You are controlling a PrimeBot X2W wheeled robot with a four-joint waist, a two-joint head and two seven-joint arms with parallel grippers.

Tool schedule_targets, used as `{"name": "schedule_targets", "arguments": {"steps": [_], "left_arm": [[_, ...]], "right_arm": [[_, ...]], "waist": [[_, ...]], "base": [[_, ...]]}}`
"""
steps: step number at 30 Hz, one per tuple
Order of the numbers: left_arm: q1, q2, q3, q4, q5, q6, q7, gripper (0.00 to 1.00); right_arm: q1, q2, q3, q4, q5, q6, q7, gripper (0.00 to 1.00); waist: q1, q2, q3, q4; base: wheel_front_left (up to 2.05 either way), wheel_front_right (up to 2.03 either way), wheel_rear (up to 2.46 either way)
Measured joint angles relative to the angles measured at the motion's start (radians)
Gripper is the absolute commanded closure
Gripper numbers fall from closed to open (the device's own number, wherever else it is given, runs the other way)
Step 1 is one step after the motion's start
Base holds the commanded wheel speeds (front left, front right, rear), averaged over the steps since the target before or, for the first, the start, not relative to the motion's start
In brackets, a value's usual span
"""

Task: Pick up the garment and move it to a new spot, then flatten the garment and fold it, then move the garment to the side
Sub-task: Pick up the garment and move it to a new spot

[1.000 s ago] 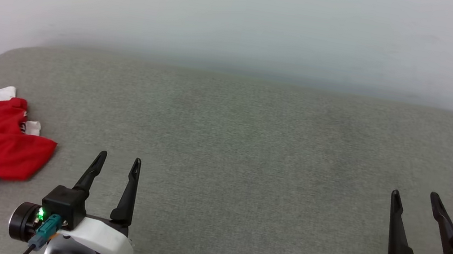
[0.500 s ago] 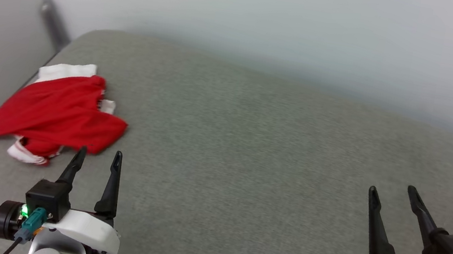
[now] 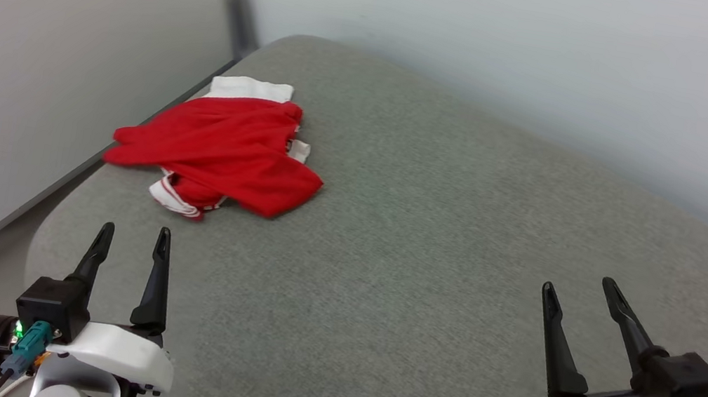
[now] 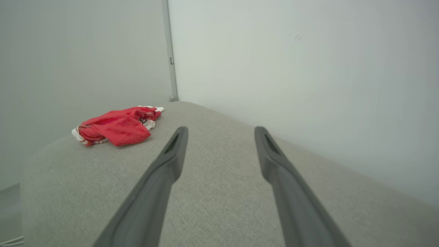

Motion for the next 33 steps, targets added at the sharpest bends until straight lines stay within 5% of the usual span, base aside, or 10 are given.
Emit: {"name": "schedule_targets", "arguments": {"steps": [7,21,29,33], "left_arm": [[0.011,-0.003,0.015,-0.009,-0.007,0.0,0.0,0.0],[-0.1,-0.005,0.032,-0.009,-0.026,-0.004,0.0,0.0],[-0.356,0.074,0.084,0.029,-0.061,-0.01,0.002,0.0],[-0.494,0.143,0.106,0.115,-0.101,-0.016,0.086,0.0]], "right_arm": [[-0.011,0.0,0.023,-0.007,-0.004,0.0,0.01,0.0],[-0.052,0.0,0.032,-0.03,-0.027,0.0,0.037,0.0],[-0.131,-0.007,0.051,-0.071,-0.05,0.0,0.061,0.0],[-0.162,-0.018,0.04,-0.082,-0.063,0.0,0.06,0.0]], "waist": [[0.0,0.0,0.009,0.06],[0.0001,0.0,0.077,0.045],[0.0002,0.0,0.188,-0.036],[0.0002,0.0,0.26,-0.088]], "base": [[0.0,0.0,0.0],[0.0,0.0,0.0],[0.0,0.0,0.0],[0.0,0.0,0.0]]}}
